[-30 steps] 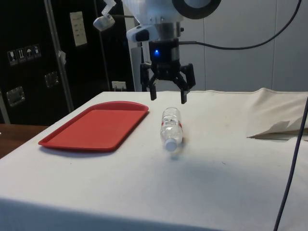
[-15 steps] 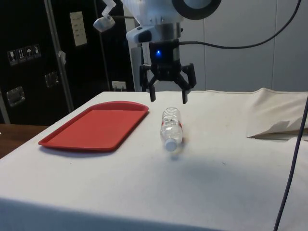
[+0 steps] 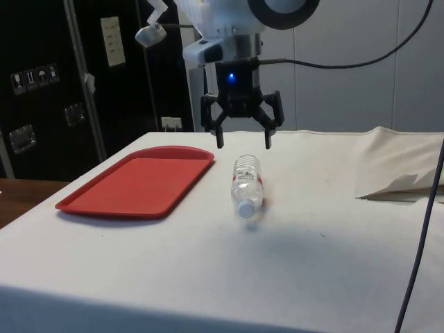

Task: Place the bottle upright on the tray.

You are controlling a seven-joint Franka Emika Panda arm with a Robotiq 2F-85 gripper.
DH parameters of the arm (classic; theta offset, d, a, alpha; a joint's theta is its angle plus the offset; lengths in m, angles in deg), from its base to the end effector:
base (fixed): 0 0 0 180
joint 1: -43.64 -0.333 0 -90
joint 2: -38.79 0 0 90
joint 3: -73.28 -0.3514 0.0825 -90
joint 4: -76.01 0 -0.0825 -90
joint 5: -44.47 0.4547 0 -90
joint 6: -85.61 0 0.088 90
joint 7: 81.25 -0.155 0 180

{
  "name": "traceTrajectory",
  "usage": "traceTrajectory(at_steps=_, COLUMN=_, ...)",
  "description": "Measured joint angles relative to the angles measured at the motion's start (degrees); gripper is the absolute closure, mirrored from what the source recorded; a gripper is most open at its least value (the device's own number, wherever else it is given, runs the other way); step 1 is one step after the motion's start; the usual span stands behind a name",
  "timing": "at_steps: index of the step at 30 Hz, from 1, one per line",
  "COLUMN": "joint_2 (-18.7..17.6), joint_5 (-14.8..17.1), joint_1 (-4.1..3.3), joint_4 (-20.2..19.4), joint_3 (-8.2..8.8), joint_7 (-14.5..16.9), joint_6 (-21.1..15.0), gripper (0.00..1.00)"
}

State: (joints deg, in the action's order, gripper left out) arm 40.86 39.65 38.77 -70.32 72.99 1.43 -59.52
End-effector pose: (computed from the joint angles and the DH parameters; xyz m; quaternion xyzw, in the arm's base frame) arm 0.4908 0.0429 0.2127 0.6958 0.7177 -0.0094 0.0238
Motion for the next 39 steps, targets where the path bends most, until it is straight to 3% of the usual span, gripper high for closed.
traceTrajectory(at_steps=39, joint_2=-0.6, joint_5=0.0, joint_1=0.0, joint_4=-0.1, joint_3=0.0, joint_7=17.8, joint_6=0.1, gripper=0.0)
